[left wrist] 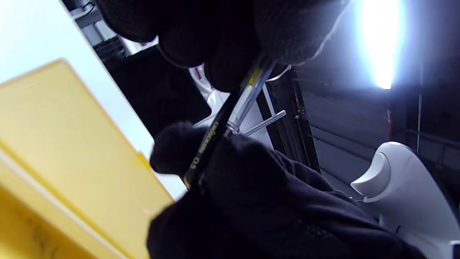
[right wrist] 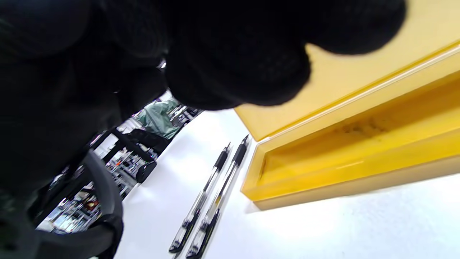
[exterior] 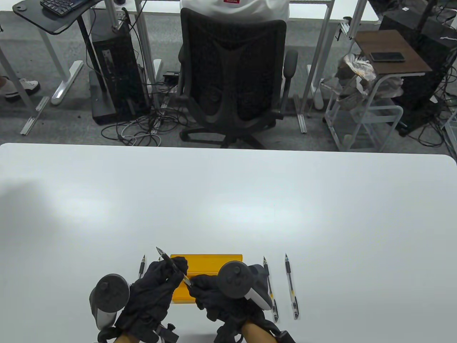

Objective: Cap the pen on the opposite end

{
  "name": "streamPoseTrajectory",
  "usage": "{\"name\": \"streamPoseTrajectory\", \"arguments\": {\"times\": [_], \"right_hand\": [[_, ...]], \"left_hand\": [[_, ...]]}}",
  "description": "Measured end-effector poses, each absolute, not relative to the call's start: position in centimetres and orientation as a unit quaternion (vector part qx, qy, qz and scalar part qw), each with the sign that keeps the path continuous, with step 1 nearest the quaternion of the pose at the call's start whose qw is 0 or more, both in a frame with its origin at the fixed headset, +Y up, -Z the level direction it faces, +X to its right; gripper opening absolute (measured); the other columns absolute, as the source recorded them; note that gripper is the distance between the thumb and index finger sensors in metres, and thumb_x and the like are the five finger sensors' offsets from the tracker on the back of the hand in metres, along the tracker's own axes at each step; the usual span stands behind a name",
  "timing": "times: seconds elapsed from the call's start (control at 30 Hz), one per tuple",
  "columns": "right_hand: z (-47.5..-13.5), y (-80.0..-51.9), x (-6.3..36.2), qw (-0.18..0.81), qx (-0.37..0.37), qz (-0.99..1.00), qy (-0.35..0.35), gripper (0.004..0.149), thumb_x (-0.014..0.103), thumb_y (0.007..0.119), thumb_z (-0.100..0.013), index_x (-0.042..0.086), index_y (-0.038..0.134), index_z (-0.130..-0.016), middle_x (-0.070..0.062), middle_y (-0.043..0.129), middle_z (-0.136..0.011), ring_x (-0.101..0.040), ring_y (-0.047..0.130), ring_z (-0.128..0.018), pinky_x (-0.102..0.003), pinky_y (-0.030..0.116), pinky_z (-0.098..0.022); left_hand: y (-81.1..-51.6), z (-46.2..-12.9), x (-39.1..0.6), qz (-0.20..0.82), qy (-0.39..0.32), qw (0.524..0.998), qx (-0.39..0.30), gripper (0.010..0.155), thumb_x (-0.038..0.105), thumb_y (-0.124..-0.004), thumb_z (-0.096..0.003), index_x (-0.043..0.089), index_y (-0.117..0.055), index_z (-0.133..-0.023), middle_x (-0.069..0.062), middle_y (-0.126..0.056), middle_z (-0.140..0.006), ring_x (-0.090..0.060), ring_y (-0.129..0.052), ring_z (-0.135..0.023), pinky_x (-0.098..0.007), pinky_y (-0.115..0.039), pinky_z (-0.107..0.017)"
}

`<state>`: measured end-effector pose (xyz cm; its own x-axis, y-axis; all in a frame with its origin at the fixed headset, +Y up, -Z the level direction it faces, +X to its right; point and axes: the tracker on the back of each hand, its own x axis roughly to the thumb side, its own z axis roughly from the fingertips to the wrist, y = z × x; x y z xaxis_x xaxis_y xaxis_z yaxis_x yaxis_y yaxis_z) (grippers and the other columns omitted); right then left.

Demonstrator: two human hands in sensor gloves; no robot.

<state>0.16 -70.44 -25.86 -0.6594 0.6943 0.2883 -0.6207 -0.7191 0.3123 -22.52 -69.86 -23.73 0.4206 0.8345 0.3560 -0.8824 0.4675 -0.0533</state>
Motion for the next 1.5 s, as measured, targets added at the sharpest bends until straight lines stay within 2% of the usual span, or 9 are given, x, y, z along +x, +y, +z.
{"name": "streamPoseTrajectory", "arguments": {"times": [0.1,0.17,0.27,0.37,0.43,0.57,0.67,0.9,1.5], "right_hand": [[-26.0,-70.0,1.1,0.316,0.171,0.932,0.053,0.05,0.035,0.077,-0.042,0.007,0.088,-0.082,-0.007,0.104,-0.047,-0.016,0.101,-0.023,-0.036,0.086,-0.022],[-26.1,-70.0,1.7,0.303,0.153,0.939,0.051,0.05,0.036,0.077,-0.043,0.008,0.088,-0.082,-0.007,0.104,-0.047,-0.016,0.101,-0.024,-0.036,0.086,-0.022],[-26.4,-70.2,2.0,0.307,0.139,0.94,0.058,0.05,0.036,0.076,-0.043,0.008,0.088,-0.083,-0.008,0.104,-0.047,-0.017,0.101,-0.024,-0.037,0.086,-0.022],[-26.5,-70.5,1.9,0.298,0.134,0.943,0.06,0.051,0.037,0.076,-0.043,0.008,0.088,-0.083,-0.008,0.104,-0.047,-0.017,0.101,-0.024,-0.037,0.086,-0.023],[-26.5,-70.5,1.9,0.29,0.135,0.945,0.063,0.051,0.038,0.076,-0.043,0.008,0.088,-0.083,-0.008,0.104,-0.048,-0.017,0.101,-0.024,-0.037,0.086,-0.023],[-26.6,-70.5,2.2,0.29,0.129,0.946,0.066,0.051,0.038,0.076,-0.043,0.008,0.088,-0.083,-0.008,0.104,-0.048,-0.017,0.101,-0.024,-0.037,0.086,-0.023],[-26.7,-70.7,2.3,0.288,0.125,0.947,0.071,0.052,0.038,0.076,-0.043,0.008,0.088,-0.083,-0.008,0.104,-0.048,-0.017,0.101,-0.024,-0.037,0.086,-0.023],[-26.8,-71.0,2.3,0.28,0.126,0.948,0.08,0.052,0.039,0.076,-0.043,0.008,0.088,-0.083,-0.008,0.104,-0.048,-0.017,0.101,-0.025,-0.037,0.086,-0.023],[-26.8,-71.0,2.4,0.278,0.127,0.949,0.08,0.052,0.039,0.077,-0.043,0.008,0.088,-0.083,-0.008,0.104,-0.048,-0.017,0.101,-0.025,-0.037,0.086,-0.023]], "left_hand": [[-67.6,-23.8,-24.6,0.435,-0.131,0.879,0.144,0.049,0.028,-0.077,-0.0521,0.01,-0.077,-0.098,-0.019,-0.09,-0.09,-0.038,-0.081,-0.078,-0.06,-0.063,-0.063],[-66.6,-24.2,-26.4,0.327,-0.069,0.931,0.144,0.049,0.028,-0.079,-0.0511,0.008,-0.078,-0.096,-0.02,-0.096,-0.082,-0.037,-0.089,-0.07,-0.058,-0.068,-0.059],[-66.3,-24.9,-28.5,0.187,-0.004,0.975,0.123,0.05,0.035,-0.084,-0.0495,0.007,-0.082,-0.092,-0.017,-0.102,-0.068,-0.03,-0.094,-0.057,-0.054,-0.074,-0.054],[-68.1,-26.7,-30.4,0.141,0.072,0.987,0.028,0.051,0.036,-0.088,-0.0486,0.005,-0.085,-0.089,-0.017,-0.102,-0.062,-0.03,-0.094,-0.052,-0.054,-0.074,-0.051],[-70.4,-27.9,-31.1,0.094,0.114,0.988,-0.055,0.052,0.036,-0.089,-0.0479,0.005,-0.085,-0.089,-0.017,-0.102,-0.06,-0.03,-0.093,-0.051,-0.054,-0.073,-0.051],[-74.1,-28.6,-31.4,-0.024,0.138,0.984,-0.107,0.052,0.038,-0.089,-0.0472,0.006,-0.085,-0.088,-0.015,-0.102,-0.06,-0.028,-0.094,-0.051,-0.053,-0.074,-0.052],[-75.4,-28.9,-31.2,-0.021,0.145,0.98,-0.134,0.053,0.039,-0.09,-0.0472,0.006,-0.085,-0.088,-0.015,-0.102,-0.06,-0.028,-0.093,-0.051,-0.053,-0.074,-0.052],[-76.4,-29.5,-29.8,-0.063,0.13,0.98,-0.137,0.054,0.04,-0.09,-0.0467,0.007,-0.084,-0.089,-0.014,-0.102,-0.06,-0.028,-0.093,-0.052,-0.053,-0.074,-0.052],[-76.4,-29.2,-30.0,-0.053,0.139,0.979,-0.138,0.057,0.043,-0.088,-0.0473,0.007,-0.082,-0.091,-0.013,-0.1,-0.065,-0.03,-0.093,-0.057,-0.054,-0.072,-0.054]]}}
